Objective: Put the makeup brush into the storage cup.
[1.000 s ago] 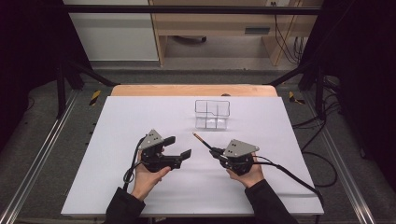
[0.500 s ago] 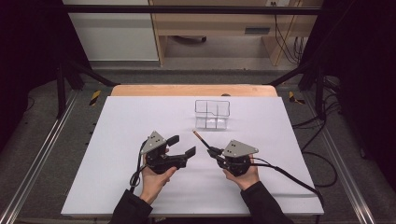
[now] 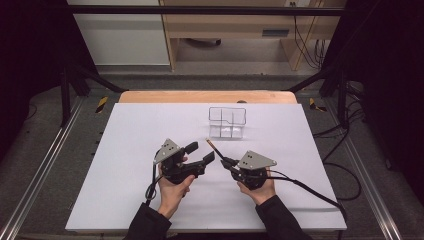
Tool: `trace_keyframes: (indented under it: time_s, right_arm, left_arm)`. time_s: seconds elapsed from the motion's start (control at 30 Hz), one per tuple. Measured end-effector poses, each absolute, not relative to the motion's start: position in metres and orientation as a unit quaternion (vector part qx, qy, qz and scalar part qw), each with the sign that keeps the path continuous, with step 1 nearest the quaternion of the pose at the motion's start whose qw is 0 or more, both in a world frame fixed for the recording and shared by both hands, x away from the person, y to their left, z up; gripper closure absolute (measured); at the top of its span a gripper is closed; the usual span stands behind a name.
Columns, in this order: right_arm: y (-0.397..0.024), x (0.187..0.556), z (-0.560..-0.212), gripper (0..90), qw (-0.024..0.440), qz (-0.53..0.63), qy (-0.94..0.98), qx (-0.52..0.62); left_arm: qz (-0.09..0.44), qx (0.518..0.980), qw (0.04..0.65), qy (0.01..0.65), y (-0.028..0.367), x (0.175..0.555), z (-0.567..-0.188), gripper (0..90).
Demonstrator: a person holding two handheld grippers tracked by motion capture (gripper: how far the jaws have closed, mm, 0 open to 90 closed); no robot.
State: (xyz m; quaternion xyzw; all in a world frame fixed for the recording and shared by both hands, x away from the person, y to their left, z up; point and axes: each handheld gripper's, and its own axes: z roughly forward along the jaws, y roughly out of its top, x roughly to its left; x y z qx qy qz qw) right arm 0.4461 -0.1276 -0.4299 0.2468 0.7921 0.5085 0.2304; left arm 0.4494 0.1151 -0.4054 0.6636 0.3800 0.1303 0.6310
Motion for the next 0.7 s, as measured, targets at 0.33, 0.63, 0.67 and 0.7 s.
trace_keyframes:
  time_s: [0.33, 0.63, 0.67, 0.7]
  right_arm:
    - [-0.127, 0.444, -0.429, 84.2, 0.232, 0.518, 0.786, 0.248]
    - [-0.127, 0.444, -0.429, 84.2, 0.228, 0.522, 0.783, 0.249]
    - [-0.127, 0.444, -0.429, 84.2, 0.230, 0.522, 0.783, 0.248]
    - [-0.127, 0.444, -0.429, 84.2, 0.230, 0.523, 0.782, 0.249]
  left_arm:
    - [0.129, 0.655, 0.636, 0.387, 0.104, 0.452, -0.407, 32.8]
    - [0.124, 0.644, 0.643, 0.395, 0.097, 0.454, -0.411, 44.3]
    - [0.124, 0.643, 0.644, 0.396, 0.096, 0.454, -0.412, 45.7]
    - [0.123, 0.639, 0.647, 0.397, 0.095, 0.454, -0.412, 47.3]
